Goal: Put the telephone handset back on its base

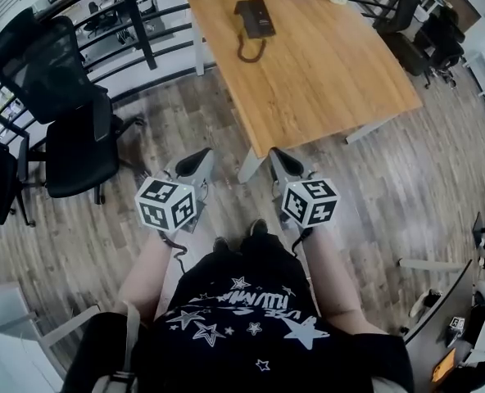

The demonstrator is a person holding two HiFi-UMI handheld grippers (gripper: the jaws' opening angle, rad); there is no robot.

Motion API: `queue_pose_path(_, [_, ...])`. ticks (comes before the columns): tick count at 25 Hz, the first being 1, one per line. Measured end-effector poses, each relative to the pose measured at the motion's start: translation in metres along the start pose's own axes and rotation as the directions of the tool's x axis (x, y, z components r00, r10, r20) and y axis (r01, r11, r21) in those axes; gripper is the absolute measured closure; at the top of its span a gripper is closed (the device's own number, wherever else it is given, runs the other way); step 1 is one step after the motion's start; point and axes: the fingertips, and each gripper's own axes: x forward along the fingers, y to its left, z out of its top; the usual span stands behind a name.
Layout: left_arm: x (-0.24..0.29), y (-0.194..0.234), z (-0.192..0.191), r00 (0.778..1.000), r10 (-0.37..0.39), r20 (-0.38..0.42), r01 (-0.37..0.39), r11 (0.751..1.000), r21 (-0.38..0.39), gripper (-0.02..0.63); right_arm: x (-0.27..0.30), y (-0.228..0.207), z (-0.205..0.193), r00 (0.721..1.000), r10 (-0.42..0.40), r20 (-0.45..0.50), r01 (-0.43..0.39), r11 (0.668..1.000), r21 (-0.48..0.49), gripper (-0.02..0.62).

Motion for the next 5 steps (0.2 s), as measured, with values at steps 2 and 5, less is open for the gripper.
queue_pose_path(2, [-0.0039,-0.0014,-0.004,1.0,0.015,-0.007,-0.014,1.0,0.025,0.604,-0.0006,0.0032,-0.002,1.0,0.003,-0.006,-0.003,1.0,-0.006,0.597])
queue_pose_path(5, [-0.0104,-0.0051,-0.009,0.999,0.046,-0.019,-0.044,0.996,0.083,0.604,-0.002,0.0076,-0.0016,1.0,0.011,-0.007,-0.011,1.0,-0.009,0.597])
